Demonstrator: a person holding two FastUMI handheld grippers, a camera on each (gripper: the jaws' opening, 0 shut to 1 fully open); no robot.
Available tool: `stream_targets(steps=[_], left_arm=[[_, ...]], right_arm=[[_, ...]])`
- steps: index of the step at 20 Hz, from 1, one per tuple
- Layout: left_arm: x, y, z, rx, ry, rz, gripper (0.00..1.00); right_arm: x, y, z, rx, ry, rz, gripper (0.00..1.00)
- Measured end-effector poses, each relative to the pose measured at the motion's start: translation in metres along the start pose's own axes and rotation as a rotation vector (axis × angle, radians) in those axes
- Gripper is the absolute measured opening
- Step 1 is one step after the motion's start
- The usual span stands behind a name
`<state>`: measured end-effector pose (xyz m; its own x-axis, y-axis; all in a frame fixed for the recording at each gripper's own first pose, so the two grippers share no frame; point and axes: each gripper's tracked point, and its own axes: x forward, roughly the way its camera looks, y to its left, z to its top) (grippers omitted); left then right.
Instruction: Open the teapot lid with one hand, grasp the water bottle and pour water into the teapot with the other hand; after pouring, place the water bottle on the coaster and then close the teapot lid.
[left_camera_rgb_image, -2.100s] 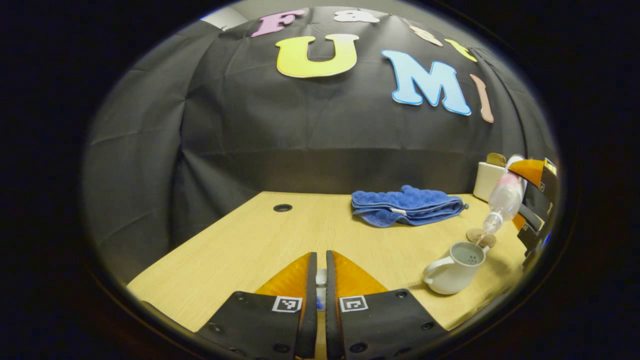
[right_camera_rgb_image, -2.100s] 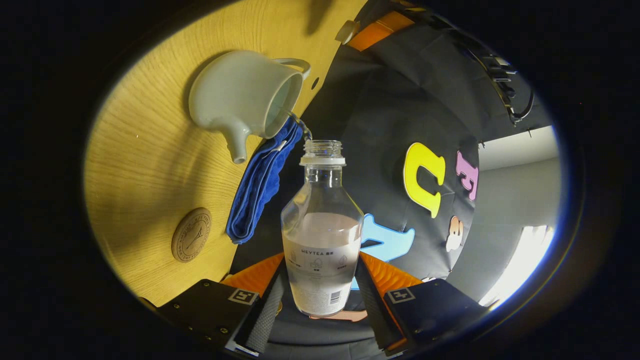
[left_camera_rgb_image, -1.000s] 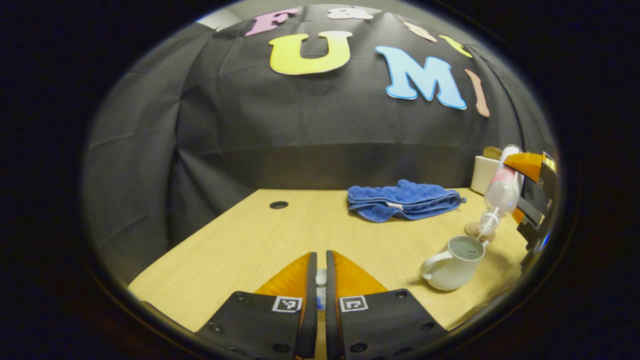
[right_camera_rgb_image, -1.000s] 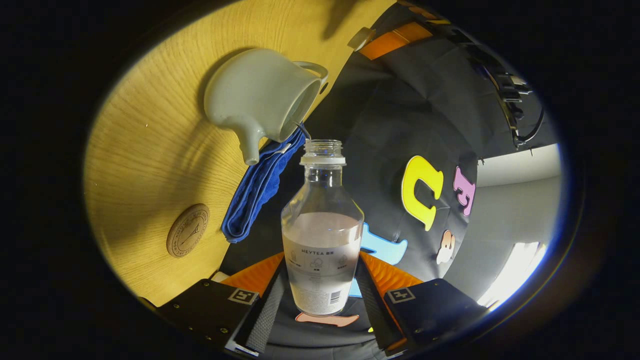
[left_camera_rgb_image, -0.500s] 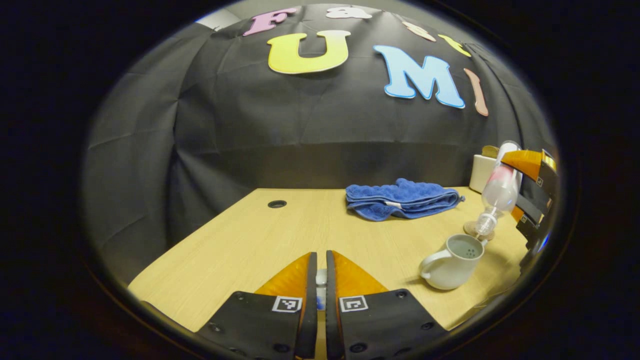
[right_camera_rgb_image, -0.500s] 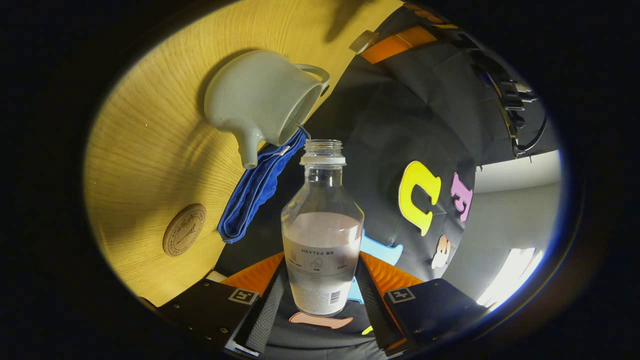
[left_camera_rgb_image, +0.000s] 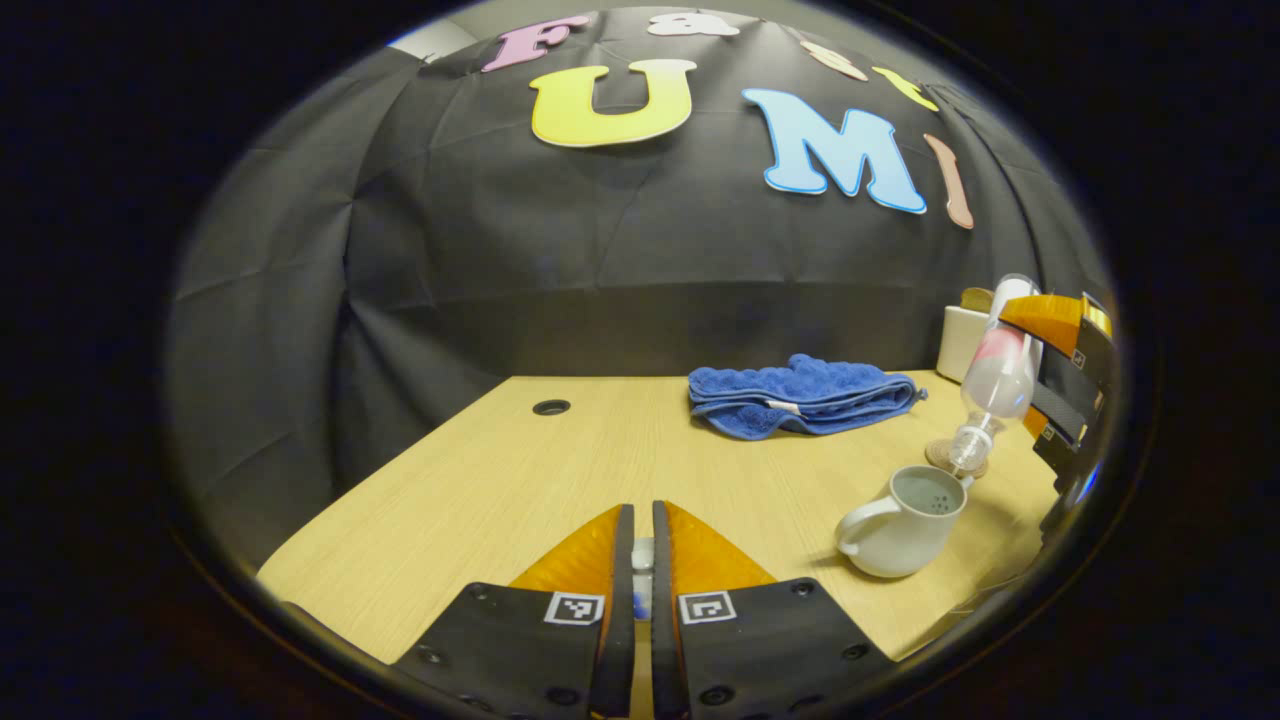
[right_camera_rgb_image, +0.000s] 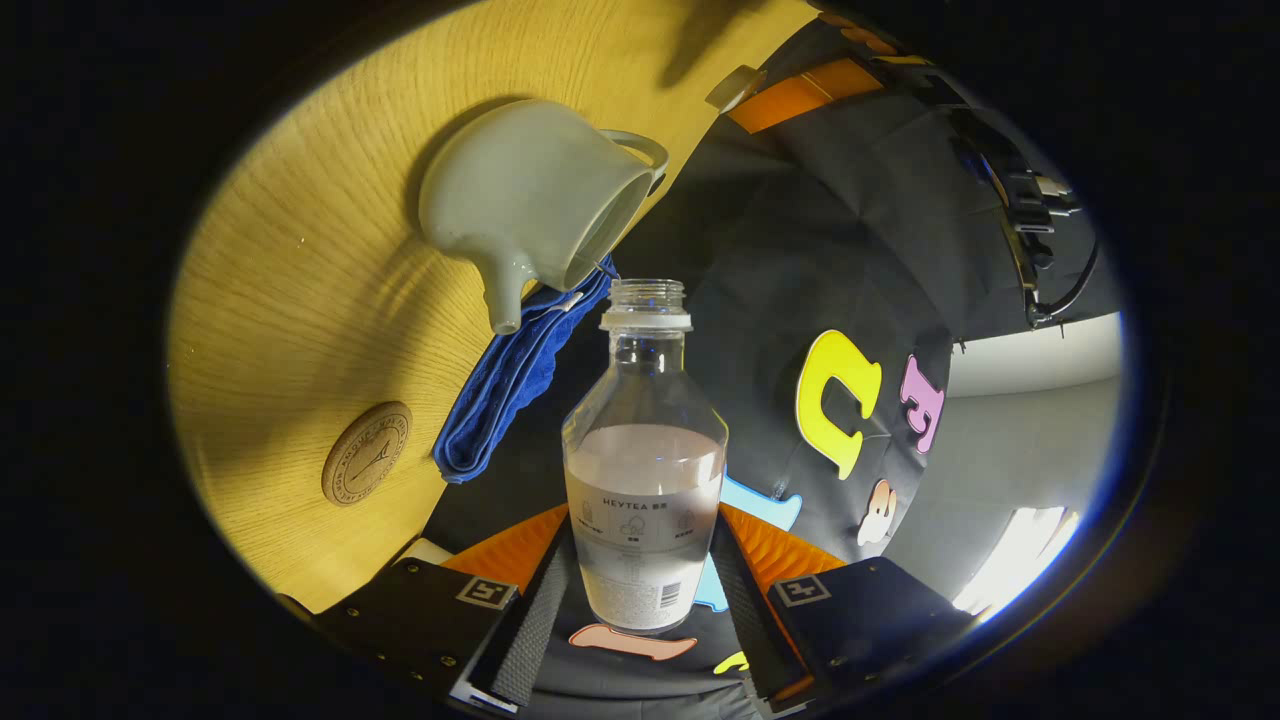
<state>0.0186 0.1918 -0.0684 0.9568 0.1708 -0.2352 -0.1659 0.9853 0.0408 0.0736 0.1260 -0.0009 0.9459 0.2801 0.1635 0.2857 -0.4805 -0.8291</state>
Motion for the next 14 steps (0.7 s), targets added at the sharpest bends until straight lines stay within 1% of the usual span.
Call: stream_targets(steps=[14], left_arm=[[0.0005,-0.0019,-0.0016,0.005,0.005,-0.004,0.13]], right_arm=[[0.0008,-0.0031,0.0026,-0.048,-0.031,-0.033,0.78]])
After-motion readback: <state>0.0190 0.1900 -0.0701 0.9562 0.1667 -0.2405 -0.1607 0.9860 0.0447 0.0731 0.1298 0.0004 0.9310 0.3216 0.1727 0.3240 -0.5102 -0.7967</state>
